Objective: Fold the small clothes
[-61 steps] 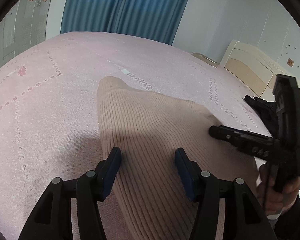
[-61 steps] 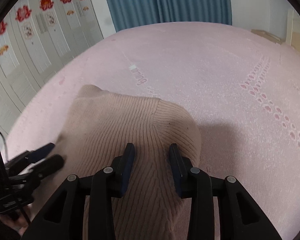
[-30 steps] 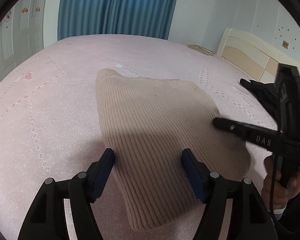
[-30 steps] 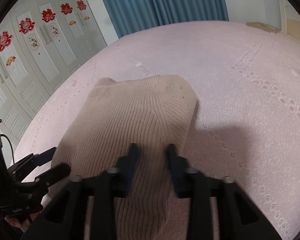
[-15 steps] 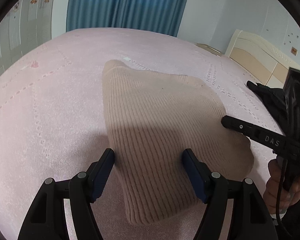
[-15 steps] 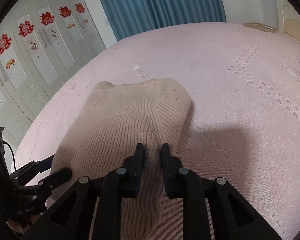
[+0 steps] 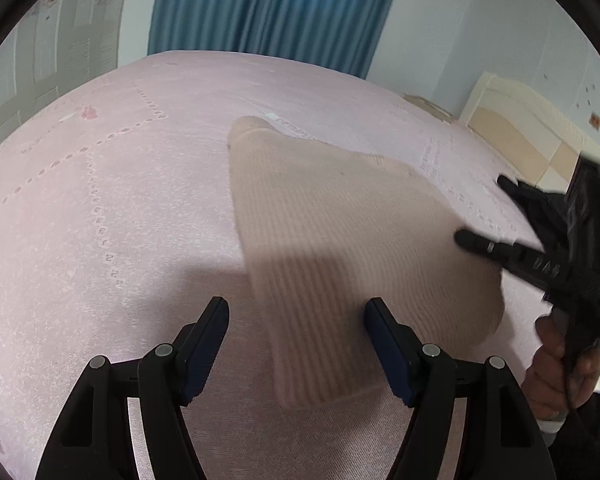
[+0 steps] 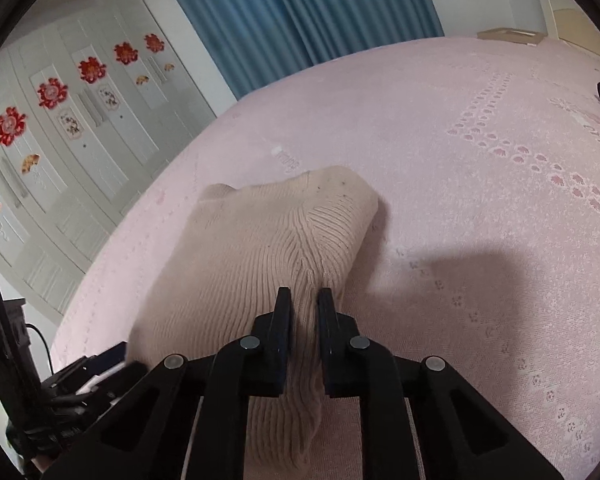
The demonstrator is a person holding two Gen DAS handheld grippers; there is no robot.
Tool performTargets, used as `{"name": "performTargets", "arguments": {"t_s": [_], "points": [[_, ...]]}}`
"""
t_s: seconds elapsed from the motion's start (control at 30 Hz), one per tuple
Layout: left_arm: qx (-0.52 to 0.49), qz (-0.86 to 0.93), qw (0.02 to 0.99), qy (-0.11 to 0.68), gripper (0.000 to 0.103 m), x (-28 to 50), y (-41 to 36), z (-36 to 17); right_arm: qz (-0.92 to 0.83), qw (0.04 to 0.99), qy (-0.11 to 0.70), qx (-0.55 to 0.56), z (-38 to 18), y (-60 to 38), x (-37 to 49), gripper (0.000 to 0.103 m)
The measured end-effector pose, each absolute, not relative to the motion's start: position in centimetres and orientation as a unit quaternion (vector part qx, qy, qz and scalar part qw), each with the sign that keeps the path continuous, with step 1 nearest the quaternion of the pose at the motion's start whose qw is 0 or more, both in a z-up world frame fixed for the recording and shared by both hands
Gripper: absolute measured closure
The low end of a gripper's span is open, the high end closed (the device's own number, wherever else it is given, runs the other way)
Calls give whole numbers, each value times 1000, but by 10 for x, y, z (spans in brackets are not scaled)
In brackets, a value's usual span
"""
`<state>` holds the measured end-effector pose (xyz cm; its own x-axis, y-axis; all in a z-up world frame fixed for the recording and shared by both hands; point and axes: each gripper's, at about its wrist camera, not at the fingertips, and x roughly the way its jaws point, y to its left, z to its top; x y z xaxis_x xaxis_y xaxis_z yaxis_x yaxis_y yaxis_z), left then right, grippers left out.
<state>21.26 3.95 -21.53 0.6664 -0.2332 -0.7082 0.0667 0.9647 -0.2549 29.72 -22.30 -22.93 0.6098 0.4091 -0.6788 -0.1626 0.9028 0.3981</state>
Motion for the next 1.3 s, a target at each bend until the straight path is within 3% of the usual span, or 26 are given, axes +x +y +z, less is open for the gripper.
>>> {"name": "performTargets", "arguments": {"t_s": [0.1, 0.23, 0.33, 0.93, 1.3], "points": [[-120, -78, 902, 406, 33, 217, 44, -217, 146, 879, 434, 130, -239, -216, 302, 89], [-114, -74, 903, 407, 33, 218, 41, -218, 144, 889, 423, 103, -231, -214, 297, 77], [-104, -71, 906, 403, 33, 218, 38, -217, 148, 889, 422, 103, -231, -217, 296, 74], [-125, -64, 897, 419, 36, 198, 36, -214, 107, 896, 429, 49, -218, -209, 233, 65], [-98, -19, 917, 385, 33, 134, 28, -155, 66, 897, 434, 45, -154, -229, 168, 51]]}}
